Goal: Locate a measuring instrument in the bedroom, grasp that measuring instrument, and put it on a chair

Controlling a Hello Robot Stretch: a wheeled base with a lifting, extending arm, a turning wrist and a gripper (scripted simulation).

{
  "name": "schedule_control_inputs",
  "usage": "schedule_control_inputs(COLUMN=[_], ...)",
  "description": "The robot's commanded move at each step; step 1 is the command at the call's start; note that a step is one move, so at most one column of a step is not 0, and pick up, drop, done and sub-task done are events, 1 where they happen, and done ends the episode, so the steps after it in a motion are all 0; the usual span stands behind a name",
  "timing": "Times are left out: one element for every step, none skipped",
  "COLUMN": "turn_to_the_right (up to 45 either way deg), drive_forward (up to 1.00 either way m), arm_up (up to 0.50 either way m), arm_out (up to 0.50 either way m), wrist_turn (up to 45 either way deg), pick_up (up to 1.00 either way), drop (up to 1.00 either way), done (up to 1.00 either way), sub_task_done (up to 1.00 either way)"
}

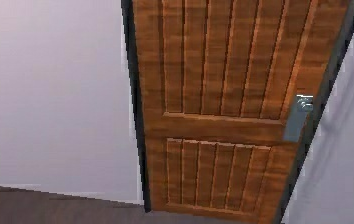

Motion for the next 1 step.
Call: schedule_control_inputs(turn_to_the_right=[0.0], drive_forward=[0.35], arm_up=[0.00], arm_out=[0.00], wrist_turn=[0.0], pick_up=[0.00], drop=[0.00], done=[0.00], sub_task_done=[0.00])
